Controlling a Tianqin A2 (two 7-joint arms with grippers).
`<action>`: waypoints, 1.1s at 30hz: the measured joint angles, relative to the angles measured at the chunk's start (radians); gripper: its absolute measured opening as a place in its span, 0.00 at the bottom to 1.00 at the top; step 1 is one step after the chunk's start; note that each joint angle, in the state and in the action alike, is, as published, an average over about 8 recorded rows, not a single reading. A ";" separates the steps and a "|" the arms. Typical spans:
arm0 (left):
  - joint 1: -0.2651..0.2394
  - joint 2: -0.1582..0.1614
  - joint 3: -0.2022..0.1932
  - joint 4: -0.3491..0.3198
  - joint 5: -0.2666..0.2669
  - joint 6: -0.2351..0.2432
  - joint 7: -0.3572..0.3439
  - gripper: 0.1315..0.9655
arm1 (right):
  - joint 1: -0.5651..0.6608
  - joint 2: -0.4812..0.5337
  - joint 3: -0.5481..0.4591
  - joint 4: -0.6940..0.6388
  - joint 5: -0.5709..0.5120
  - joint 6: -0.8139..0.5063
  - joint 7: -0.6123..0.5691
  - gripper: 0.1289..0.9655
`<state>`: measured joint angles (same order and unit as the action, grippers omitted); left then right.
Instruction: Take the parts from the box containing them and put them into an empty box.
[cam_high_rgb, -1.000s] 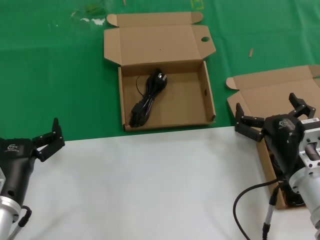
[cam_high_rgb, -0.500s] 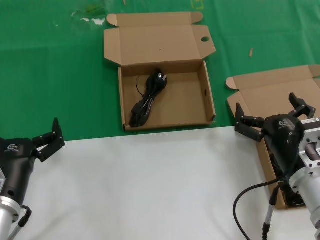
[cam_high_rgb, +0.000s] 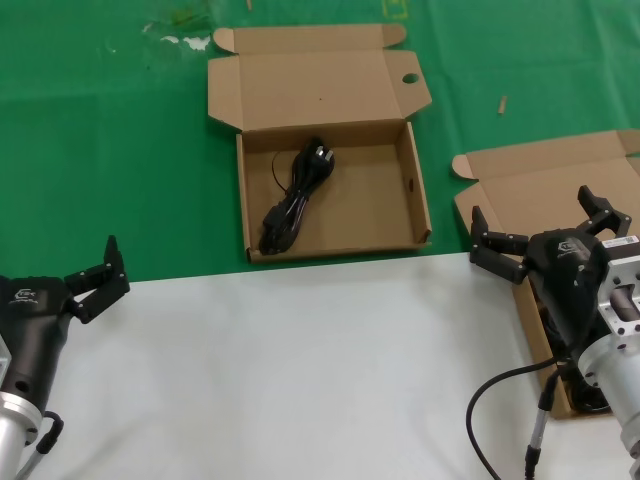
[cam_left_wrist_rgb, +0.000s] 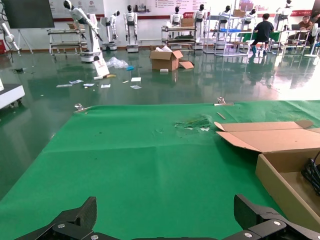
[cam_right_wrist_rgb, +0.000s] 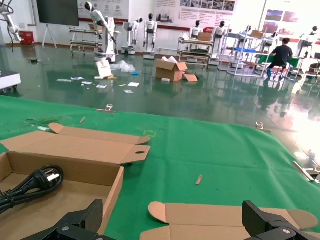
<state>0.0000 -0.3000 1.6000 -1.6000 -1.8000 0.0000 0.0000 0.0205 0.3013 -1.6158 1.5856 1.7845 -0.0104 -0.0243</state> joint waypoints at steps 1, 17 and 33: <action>0.000 0.000 0.000 0.000 0.000 0.000 0.000 1.00 | 0.000 0.000 0.000 0.000 0.000 0.000 0.000 1.00; 0.000 0.000 0.000 0.000 0.000 0.000 0.000 1.00 | 0.000 0.000 0.000 0.000 0.000 0.000 0.000 1.00; 0.000 0.000 0.000 0.000 0.000 0.000 0.000 1.00 | 0.000 0.000 0.000 0.000 0.000 0.000 0.000 1.00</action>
<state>0.0000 -0.3000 1.6000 -1.6000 -1.8000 0.0000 0.0000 0.0205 0.3013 -1.6158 1.5856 1.7845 -0.0104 -0.0243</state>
